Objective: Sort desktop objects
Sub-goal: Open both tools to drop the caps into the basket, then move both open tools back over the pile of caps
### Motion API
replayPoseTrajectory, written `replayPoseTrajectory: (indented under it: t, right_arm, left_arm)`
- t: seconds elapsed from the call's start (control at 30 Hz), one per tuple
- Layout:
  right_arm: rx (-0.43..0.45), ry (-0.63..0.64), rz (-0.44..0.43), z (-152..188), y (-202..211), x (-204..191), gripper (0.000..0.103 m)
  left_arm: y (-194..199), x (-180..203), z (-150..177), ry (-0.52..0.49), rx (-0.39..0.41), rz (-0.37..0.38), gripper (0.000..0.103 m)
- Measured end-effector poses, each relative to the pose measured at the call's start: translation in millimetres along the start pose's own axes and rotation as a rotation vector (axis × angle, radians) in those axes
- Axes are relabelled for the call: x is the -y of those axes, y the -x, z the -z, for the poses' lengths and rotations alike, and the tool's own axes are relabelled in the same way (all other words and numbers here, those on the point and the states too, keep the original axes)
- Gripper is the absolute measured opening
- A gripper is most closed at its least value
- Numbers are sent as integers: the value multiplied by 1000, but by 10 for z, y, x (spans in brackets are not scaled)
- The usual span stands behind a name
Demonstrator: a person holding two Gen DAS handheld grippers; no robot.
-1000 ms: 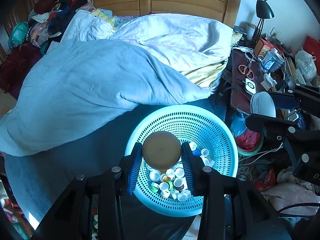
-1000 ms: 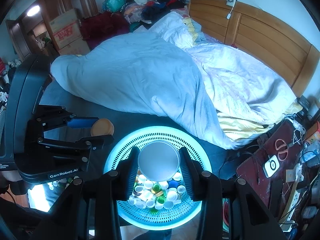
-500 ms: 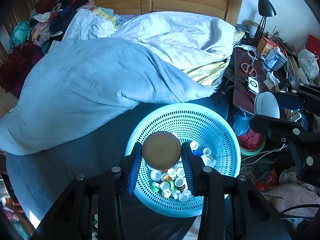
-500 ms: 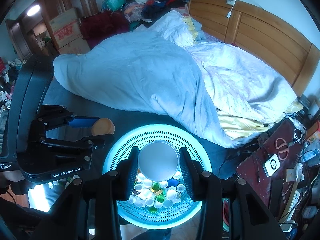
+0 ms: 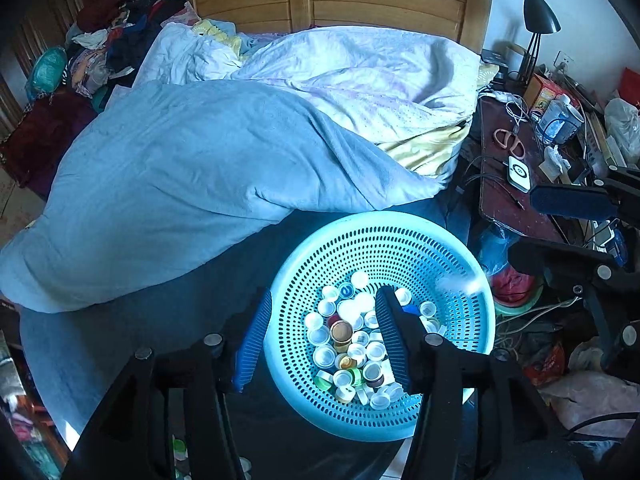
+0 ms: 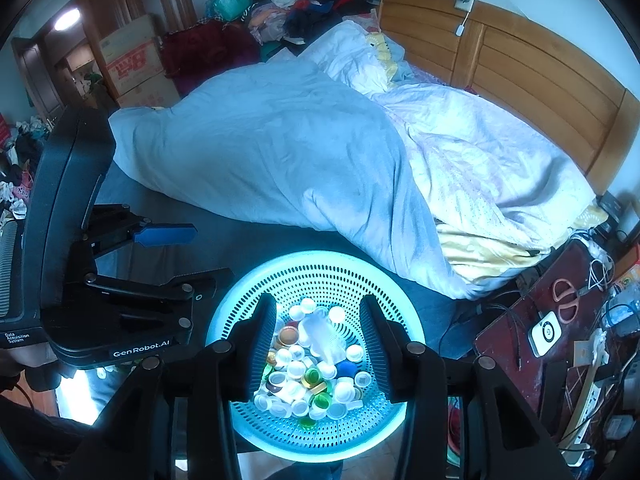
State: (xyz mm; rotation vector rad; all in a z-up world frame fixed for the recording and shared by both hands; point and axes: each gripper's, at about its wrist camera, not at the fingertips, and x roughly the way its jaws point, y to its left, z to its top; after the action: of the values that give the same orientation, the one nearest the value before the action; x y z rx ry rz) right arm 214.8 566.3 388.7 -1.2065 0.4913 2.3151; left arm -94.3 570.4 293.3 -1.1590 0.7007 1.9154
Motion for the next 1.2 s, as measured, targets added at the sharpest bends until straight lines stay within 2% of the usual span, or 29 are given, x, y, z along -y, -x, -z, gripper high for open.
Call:
replayPoseTrajectory:
  t: [0.13, 0.47, 0.67, 0.77, 0.87, 0.97, 1.2]
  right_arm:
    - [-1, 4, 0, -22, -15, -27, 57]
    - [-19, 26, -13, -60, -119, -109, 64]
    - [-37, 57, -33, -89, -229, -254, 68]
    - [-55, 100, -63, -91, -324, -410, 70]
    - [-107, 179, -107, -67, -520, -690, 70]
    - [-166, 272, -160, -37, -757, -1087, 70]
    - [-250, 541, -310, 134, -1171, -2326, 70]
  left_arm:
    - [0, -23, 0, 3, 1, -2, 48]
    - [-6, -158, 57, 31, -1, -9, 48]
    - [-51, -335, 162, 81, -5, -12, 48]
    - [-95, -559, 342, 140, 4, -23, 50]
    - [-180, -965, 716, 273, -7, -63, 52]
    - [-268, -1503, 1337, 469, -47, -112, 52]
    - [-257, -2466, 3337, 884, -144, -274, 52]
